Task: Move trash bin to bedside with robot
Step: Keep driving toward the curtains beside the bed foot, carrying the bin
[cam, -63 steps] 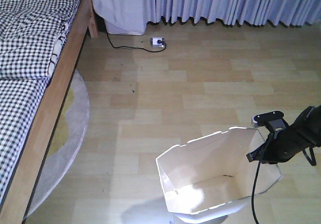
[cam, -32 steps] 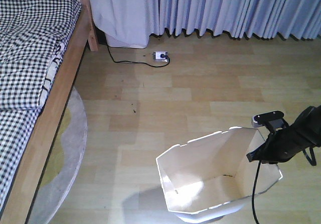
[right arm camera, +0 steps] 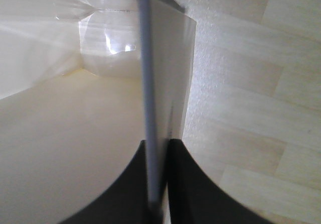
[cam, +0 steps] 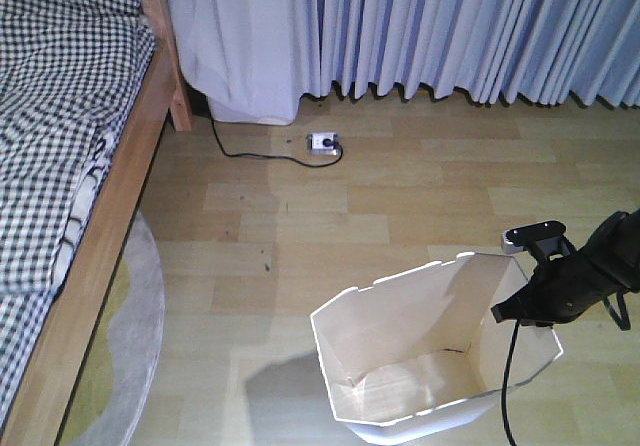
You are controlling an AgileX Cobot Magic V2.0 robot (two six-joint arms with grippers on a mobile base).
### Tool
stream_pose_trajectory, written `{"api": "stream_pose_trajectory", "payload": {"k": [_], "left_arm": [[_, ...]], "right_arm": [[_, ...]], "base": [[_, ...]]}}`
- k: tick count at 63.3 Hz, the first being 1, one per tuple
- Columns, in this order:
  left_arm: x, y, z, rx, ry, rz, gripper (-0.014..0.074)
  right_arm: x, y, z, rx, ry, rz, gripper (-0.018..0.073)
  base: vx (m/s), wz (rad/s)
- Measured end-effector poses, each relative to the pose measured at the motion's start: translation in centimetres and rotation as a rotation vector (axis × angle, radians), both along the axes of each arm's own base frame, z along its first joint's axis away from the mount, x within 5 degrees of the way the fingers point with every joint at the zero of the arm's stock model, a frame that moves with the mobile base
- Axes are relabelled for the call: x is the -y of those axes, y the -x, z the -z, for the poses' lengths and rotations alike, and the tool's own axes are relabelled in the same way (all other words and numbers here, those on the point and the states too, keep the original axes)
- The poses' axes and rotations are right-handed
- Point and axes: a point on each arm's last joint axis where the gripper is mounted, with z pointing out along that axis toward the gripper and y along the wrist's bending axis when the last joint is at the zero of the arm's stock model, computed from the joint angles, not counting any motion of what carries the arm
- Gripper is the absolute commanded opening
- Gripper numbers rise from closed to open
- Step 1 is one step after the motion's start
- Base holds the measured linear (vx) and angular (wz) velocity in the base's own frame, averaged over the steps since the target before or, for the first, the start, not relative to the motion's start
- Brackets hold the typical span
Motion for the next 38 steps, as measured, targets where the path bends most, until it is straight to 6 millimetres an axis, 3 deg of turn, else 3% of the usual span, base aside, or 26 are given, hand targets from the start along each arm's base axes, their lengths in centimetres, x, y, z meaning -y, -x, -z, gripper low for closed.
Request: {"api": "stream_pose_trajectory", "payload": {"k": [38], "left_arm": [[0.00,0.00,0.00,0.000,0.000,0.000,-0.0006]], "right_arm": [[0.01,-0.01,0.00,0.001,0.001,0.000,-0.0003]], "base": [[0.33,-0.03]]}}
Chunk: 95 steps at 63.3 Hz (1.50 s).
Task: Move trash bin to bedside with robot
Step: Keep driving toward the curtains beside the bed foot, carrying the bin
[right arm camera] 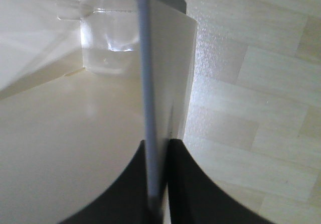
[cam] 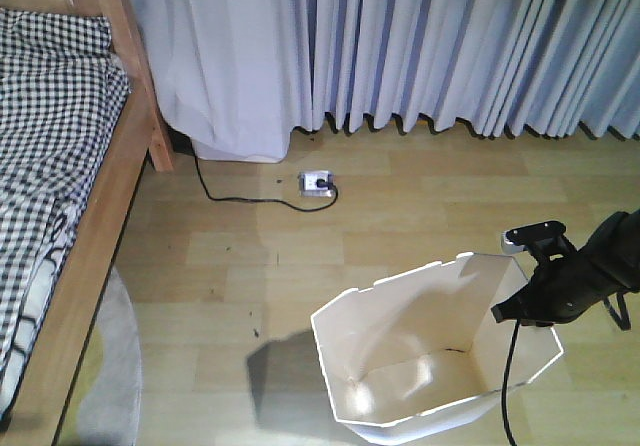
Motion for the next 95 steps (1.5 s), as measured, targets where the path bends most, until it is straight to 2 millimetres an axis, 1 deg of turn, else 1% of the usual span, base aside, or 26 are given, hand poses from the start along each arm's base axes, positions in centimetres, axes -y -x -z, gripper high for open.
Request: {"api": "stream_pose_trajectory", "payload": {"k": [57,95], "left_arm": [[0.00,0.00,0.00,0.000,0.000,0.000,-0.0006],[0.00,0.00,0.00,0.000,0.000,0.000,-0.0006]], "right_arm": [[0.00,0.00,0.00,0.000,0.000,0.000,-0.0003],[0.00,0.00,0.00,0.000,0.000,0.000,-0.0003]], "base": [[0.27,0.00],[0.17,0.01]]}}
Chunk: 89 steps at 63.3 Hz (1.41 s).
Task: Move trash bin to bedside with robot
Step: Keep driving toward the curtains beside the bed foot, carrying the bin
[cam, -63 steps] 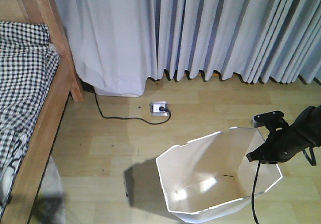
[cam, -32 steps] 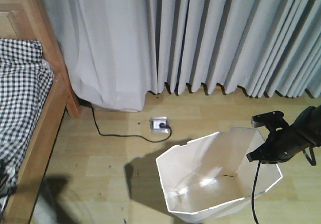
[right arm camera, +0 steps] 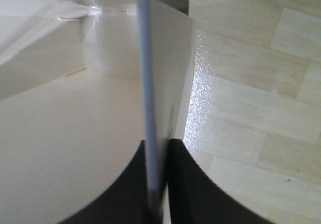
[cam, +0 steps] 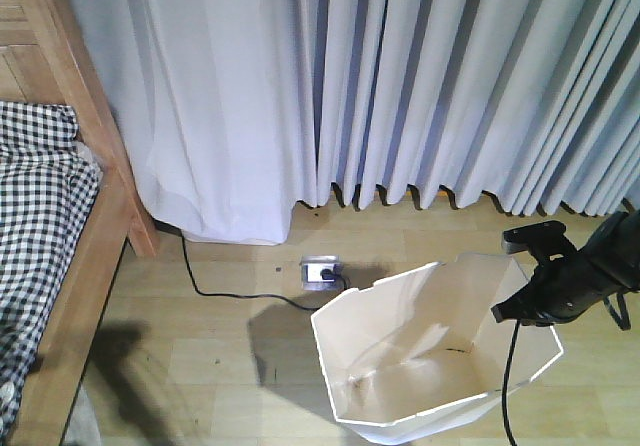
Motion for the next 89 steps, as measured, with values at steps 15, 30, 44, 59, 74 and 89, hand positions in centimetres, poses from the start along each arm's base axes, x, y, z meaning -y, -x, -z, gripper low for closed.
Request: {"api": "stream_pose_trajectory", "payload": {"k": [15,30,44,59,74,89], "left_arm": [[0.00,0.00,0.00,0.000,0.000,0.000,-0.0006],[0.00,0.00,0.00,0.000,0.000,0.000,-0.0006],[0.00,0.00,0.00,0.000,0.000,0.000,-0.0006],[0.00,0.00,0.00,0.000,0.000,0.000,-0.0006],[0.00,0.00,0.00,0.000,0.000,0.000,-0.0006],[0.00,0.00,0.00,0.000,0.000,0.000,-0.0006]], "right_arm": [[0.00,0.00,0.00,0.000,0.000,0.000,-0.0003],[-0.01,0.01,0.00,-0.001,-0.001,0.000,-0.0003],[-0.01,0.01,0.00,-0.001,-0.001,0.000,-0.0003],[-0.01,0.01,0.00,-0.001,-0.001,0.000,-0.0003],[-0.01,0.01,0.00,-0.001,-0.001,0.000,-0.0003],[-0.01,0.01,0.00,-0.001,-0.001,0.000,-0.0003]], "base": [[0.09,0.01],[0.08,0.00],[0.07,0.01],[0.03,0.01],[0.00,0.00],[0.00,0.00]]}}
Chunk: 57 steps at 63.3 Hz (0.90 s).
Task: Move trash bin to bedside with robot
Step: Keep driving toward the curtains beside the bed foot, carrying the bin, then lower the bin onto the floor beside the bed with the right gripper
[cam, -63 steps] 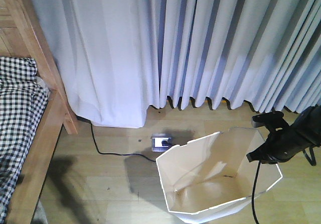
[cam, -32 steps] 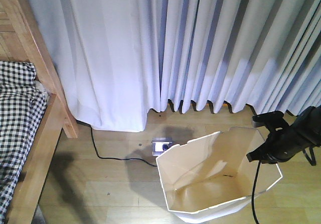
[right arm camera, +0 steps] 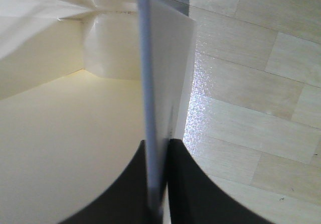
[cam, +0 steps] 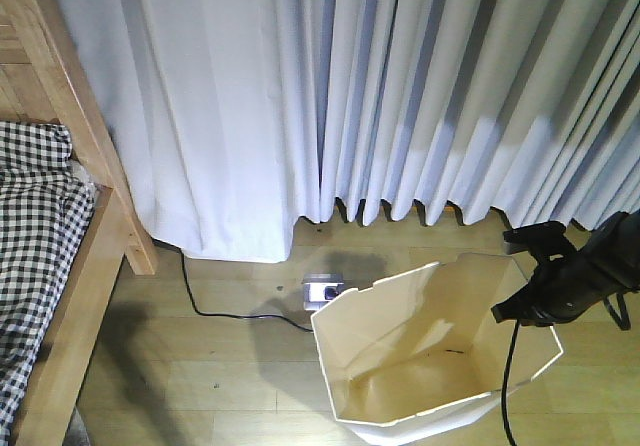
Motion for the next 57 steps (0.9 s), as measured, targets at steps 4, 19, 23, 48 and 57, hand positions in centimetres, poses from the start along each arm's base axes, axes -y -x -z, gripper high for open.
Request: {"api": "stream_pose_trajectory", "payload": {"k": [4,19,23,48,57], "left_arm": [[0.00,0.00,0.00,0.000,0.000,0.000,-0.0006],[0.00,0.00,0.00,0.000,0.000,0.000,-0.0006],[0.00,0.00,0.00,0.000,0.000,0.000,-0.0006],[0.00,0.00,0.00,0.000,0.000,0.000,-0.0006],[0.00,0.00,0.00,0.000,0.000,0.000,-0.0006]], "right_arm": [[0.00,0.00,0.00,0.000,0.000,0.000,-0.0003],[0.00,0.00,0.00,0.000,0.000,0.000,-0.0003],[0.00,0.00,0.00,0.000,0.000,0.000,-0.0003],[0.19,-0.27,-0.03,0.027,0.016,0.034,-0.0003],[0.29,-0.36,0.36,0.034,0.015,0.102,-0.0003]], "base": [[0.00,0.00],[0.00,0.00],[0.00,0.00],[0.00,0.00],[0.00,0.00]]}}
